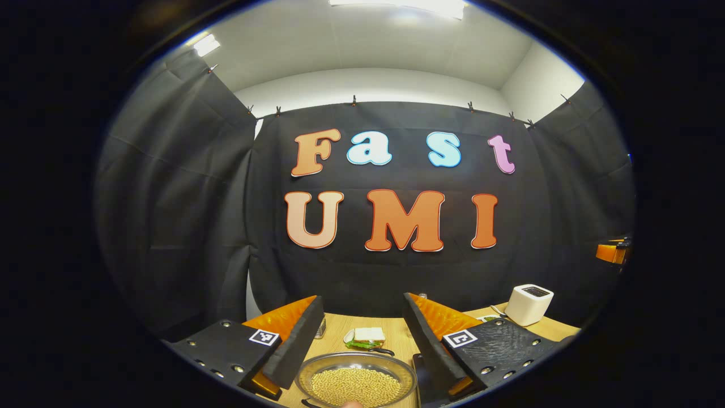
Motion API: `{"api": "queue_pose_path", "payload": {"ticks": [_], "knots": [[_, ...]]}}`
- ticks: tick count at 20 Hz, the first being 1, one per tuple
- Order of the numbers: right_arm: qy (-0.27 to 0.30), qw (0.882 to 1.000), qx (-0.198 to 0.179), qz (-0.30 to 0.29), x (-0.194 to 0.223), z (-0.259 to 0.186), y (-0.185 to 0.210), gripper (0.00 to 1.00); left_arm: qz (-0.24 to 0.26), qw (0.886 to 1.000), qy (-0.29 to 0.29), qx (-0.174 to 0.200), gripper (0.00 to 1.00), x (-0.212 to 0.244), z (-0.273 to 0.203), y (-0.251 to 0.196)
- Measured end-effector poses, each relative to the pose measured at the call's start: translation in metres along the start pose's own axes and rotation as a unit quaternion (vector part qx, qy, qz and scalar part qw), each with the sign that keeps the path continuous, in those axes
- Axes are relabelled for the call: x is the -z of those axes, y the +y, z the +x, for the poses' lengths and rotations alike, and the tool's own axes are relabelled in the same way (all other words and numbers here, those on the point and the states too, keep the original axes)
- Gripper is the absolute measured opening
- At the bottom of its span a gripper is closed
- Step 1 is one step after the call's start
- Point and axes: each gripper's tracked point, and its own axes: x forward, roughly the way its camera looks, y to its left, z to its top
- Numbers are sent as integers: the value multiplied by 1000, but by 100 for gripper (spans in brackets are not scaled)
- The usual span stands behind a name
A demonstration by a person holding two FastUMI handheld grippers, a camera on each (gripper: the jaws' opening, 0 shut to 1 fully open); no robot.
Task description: First push the handle of the pot to place it horizontally, then grasp the pot with both hands and set it on the induction cooktop.
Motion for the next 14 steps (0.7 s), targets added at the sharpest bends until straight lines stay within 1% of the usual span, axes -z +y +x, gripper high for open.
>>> {"api": "queue_pose_path", "payload": {"ticks": [14], "knots": [[0, 1000, -4, 1, 1, -3, 2, 95, 0, 1000, -4, 6, 89, -3, -7, 3]]}}
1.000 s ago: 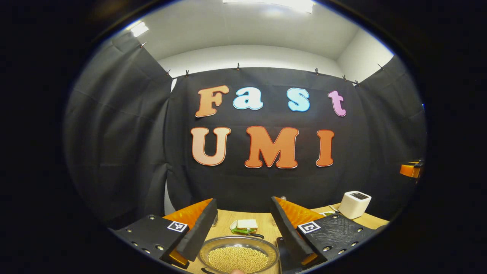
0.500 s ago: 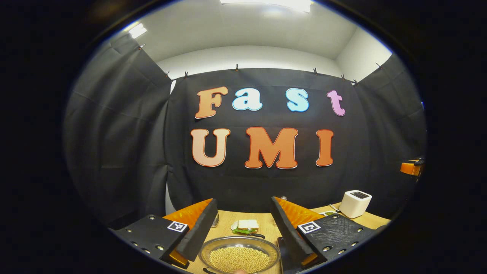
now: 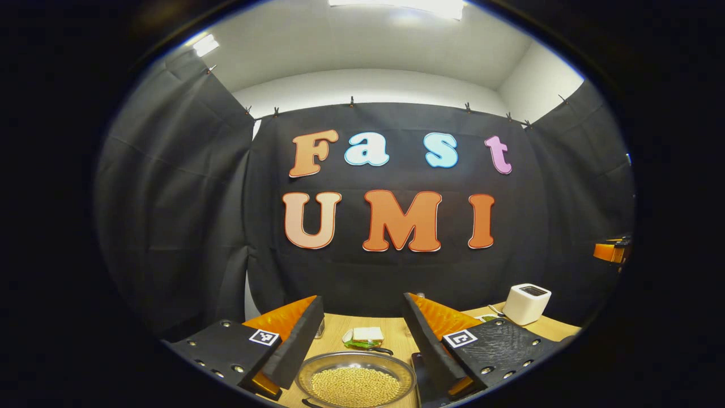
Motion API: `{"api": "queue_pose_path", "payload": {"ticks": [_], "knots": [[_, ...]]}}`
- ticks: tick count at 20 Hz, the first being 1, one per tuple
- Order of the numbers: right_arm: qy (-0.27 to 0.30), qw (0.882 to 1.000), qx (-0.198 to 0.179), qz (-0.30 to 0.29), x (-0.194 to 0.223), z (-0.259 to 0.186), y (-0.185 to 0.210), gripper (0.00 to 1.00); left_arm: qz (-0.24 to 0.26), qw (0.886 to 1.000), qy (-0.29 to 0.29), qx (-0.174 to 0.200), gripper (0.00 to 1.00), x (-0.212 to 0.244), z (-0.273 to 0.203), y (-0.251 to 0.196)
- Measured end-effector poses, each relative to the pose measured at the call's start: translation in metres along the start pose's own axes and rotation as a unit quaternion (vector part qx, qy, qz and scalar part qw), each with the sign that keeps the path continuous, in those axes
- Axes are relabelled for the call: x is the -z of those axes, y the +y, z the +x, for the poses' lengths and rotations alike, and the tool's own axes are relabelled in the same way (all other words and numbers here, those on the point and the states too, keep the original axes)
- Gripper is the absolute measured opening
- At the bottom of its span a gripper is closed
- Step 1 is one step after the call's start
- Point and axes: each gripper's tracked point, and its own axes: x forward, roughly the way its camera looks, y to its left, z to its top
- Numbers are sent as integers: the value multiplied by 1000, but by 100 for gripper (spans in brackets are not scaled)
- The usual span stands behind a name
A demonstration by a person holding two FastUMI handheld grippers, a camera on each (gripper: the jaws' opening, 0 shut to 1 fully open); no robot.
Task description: First push the handle of the pot to place it horizontally, then grasp the pot with both hands and set it on the induction cooktop.
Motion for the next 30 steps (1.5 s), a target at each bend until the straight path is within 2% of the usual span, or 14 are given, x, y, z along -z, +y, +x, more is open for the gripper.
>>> {"api": "queue_pose_path", "payload": {"ticks": [6, 7, 8, 10, 11, 13, 16, 18, 19, 20, 21, 23, 25, 30], "knots": [[0, 1000, -1, -3, 0, 0, 3, 95, -3, 1000, 1, 7, 89, 2, 0, 1], [0, 1000, -2, -2, 1, 0, 3, 95, -3, 1000, 2, 13, 94, 3, -1, -1], [1, 1000, -2, -2, 2, 1, 3, 95, -3, 1000, 1, 22, 92, 3, -1, -4], [1, 1000, -2, -3, 2, 0, 3, 95, -1, 1000, 1, 25, 79, 5, 0, -4], [1, 1000, -3, -3, 2, 1, 4, 95, 1, 1000, 3, 30, 79, 6, 0, -6], [2, 1000, -4, -3, 2, 1, 5, 95, 2, 999, 5, 40, 73, 9, -2, -12], [4, 1000, -6, -5, 5, 2, 6, 95, 4, 998, -2, 55, 72, 6, -2, -19], [6, 1000, -5, -8, 7, 3, 7, 95, -4, 998, 3, 60, 39, 11, -1, -22], [7, 1000, -6, -8, 8, 3, 8, 95, -4, 998, 4, 61, 34, 12, -1, -21], [8, 1000, -7, -8, 8, 4, 8, 95, -2, 998, 4, 62, 34, 13, -1, -21], [8, 1000, -8, -7, 7, 3, 8, 95, 1, 998, 3, 63, 27, 13, 0, -21], [9, 1000, -7, -5, 9, 4, 7, 95, 6, 998, 3, 67, 23, 15, -2, -24], [9, 1000, -7, -2, 9, 5, 7, 95, 8, 997, 8, 77, 10, 20, -5, -27], [13, 1000, -3, 8, 14, 7, 3, 95, -3, 995, 25, 92, 2, 42, -6, -32]]}}
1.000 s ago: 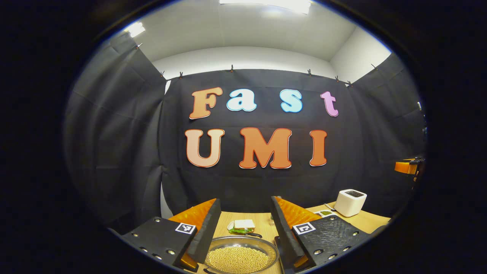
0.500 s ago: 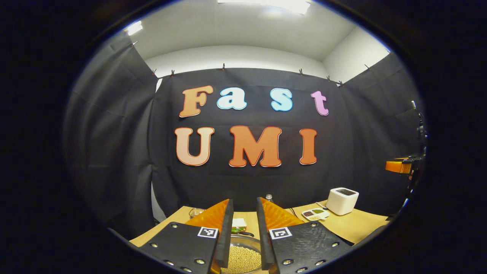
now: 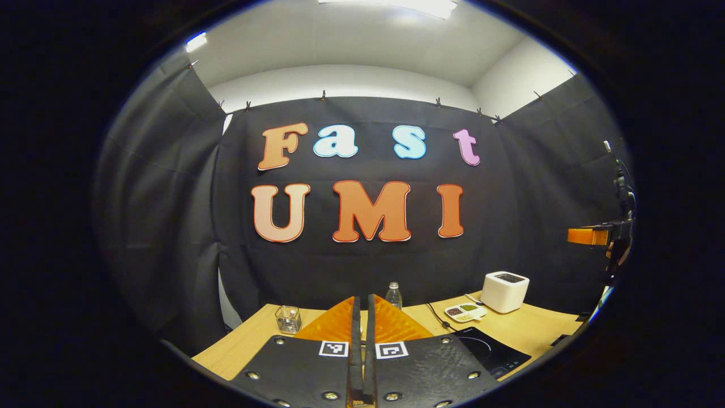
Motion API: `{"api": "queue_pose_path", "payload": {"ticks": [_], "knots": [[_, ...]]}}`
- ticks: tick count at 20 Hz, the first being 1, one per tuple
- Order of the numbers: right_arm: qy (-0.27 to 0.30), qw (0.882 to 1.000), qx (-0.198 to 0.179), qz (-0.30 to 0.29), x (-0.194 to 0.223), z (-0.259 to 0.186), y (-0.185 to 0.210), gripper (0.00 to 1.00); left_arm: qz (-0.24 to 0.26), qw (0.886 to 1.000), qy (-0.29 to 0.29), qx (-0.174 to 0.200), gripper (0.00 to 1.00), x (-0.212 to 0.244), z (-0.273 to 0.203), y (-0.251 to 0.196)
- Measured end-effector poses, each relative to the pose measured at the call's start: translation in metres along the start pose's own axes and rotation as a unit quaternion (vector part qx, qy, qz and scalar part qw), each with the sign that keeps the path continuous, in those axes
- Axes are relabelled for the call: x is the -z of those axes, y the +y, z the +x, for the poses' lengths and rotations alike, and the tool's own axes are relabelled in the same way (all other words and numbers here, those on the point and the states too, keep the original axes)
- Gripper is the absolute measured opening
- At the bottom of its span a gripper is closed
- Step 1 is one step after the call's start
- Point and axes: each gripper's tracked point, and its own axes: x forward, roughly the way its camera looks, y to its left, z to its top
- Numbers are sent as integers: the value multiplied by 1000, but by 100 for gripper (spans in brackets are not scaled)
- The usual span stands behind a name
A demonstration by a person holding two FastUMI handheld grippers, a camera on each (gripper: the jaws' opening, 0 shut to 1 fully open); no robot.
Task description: First push the handle of the pot to place it horizontally, then grasp the pot with both hands and set it on the induction cooktop.
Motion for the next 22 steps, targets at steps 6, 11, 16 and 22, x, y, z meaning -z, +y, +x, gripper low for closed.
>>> {"api": "queue_pose_path", "payload": {"ticks": [6, 11, 16, 22], "knots": [[-1, 1000, 3, -3, 0, 0, -1, 95, -11, 999, 36, -6, 2, 35, -8, 10], [0, 1000, 0, 0, 2, 1, 1, 95, 1, 997, 72, -4, 2, 73, -21, 9], [5, 1000, -2, -6, 6, 2, 6, 95, -10, 994, 110, 3, 3, 110, -32, 8], [7, 1000, -11, 1, 8, 2, 16, 95, -20, 989, 146, 4, 2, 146, -52, 12]]}}
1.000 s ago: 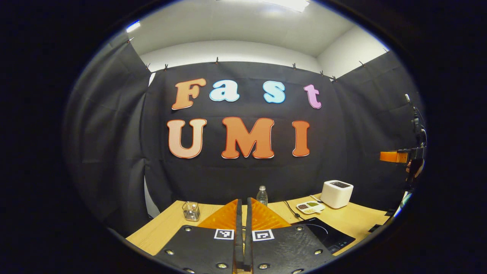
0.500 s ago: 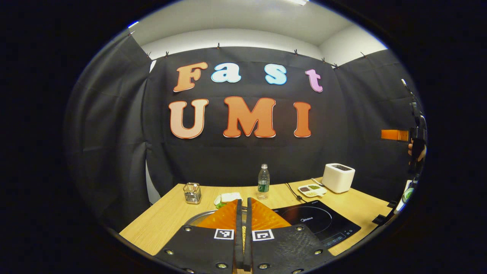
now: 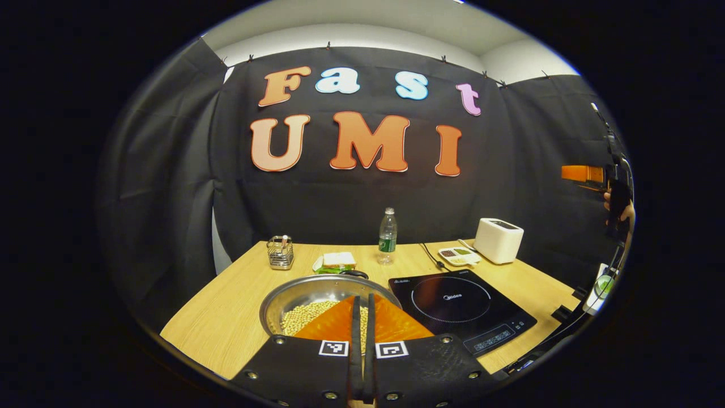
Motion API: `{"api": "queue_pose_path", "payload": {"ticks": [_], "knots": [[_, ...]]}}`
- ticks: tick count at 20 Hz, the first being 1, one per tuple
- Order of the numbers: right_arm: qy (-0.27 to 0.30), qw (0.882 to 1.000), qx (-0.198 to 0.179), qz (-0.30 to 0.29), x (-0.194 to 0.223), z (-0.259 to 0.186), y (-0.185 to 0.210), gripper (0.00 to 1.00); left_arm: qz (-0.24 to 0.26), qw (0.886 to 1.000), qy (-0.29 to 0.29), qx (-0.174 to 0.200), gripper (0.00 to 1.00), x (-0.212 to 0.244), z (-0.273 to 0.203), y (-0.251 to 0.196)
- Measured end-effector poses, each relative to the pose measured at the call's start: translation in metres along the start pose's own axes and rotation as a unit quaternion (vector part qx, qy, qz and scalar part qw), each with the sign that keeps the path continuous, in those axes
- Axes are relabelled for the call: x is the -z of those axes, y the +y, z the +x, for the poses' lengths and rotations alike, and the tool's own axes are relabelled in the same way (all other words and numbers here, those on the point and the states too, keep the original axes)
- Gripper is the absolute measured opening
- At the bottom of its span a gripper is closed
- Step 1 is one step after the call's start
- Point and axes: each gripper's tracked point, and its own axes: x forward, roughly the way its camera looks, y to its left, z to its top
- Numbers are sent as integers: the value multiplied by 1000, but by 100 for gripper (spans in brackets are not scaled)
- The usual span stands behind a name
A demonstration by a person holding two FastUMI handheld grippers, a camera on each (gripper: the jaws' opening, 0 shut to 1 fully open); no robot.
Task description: First push the handle of the pot to place it horizontally, then grasp the pot with both hands and set it on the induction cooktop.
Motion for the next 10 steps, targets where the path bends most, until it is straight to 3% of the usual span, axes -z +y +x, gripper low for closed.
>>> {"api": "queue_pose_path", "payload": {"ticks": [4, 10], "knots": [[-1, 1000, -3, -5, 2, 2, 5, 95, -6, 999, 27, -20, 2, 31, 0, 13], [6, 1000, -5, 7, 7, 6, 10, 95, -26, 997, 69, -12, 3, 73, -5, 9]]}}
